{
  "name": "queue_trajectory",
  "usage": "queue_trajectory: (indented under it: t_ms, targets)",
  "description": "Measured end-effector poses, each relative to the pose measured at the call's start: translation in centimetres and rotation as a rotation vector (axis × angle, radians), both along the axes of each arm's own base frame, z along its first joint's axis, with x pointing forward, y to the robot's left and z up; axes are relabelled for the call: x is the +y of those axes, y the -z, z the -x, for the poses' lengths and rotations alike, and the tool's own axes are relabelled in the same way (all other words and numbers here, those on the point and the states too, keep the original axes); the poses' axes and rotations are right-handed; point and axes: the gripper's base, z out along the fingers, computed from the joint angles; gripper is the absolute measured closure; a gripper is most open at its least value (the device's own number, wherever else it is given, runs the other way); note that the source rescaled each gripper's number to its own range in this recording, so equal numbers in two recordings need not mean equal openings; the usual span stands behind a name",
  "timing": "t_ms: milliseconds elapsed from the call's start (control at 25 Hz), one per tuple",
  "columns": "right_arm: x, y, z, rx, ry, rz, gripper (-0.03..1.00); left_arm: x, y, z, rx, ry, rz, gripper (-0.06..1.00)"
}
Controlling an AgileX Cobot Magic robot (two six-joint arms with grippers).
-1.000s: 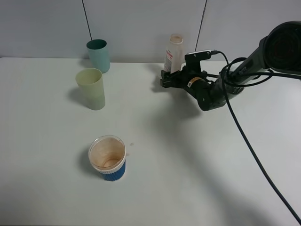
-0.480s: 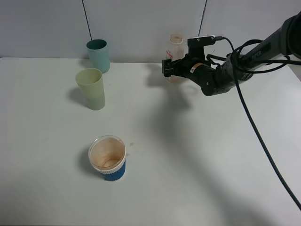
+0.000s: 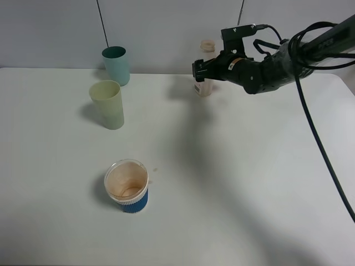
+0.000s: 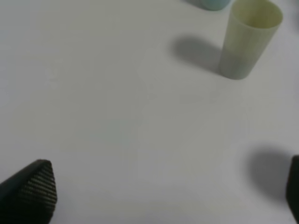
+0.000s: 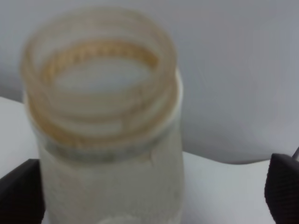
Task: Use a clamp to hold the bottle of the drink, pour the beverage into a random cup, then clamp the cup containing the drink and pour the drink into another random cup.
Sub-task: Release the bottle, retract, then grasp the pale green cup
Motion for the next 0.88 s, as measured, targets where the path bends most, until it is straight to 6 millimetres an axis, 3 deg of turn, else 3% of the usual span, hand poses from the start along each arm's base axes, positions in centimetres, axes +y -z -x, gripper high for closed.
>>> queue_trajectory:
  t_ms: [160, 440, 680, 880]
  targets:
    - [-0.1, -2.0, 0.4, 0.028, -0.011, 0.021, 0.11, 0.0, 0.0, 0.0, 0.000, 0.000, 0.000, -0.03]
    - [-0.1, -7.8, 1.8, 0.025, -0.041, 0.031, 0.11, 0.0, 0.0, 0.0, 0.000, 0.000, 0.000, -0.03]
    - [-0.7, -14.6, 3.9, -0.069, -0.053, 0.012, 0.11, 0.0, 0.0, 0.0, 0.000, 0.000, 0.000, -0.03]
    - [-1.5, -19.0, 6.2, -0.106, -0.069, 0.030, 0.11, 0.0, 0.0, 0.0, 0.000, 0.000, 0.000, -0.03]
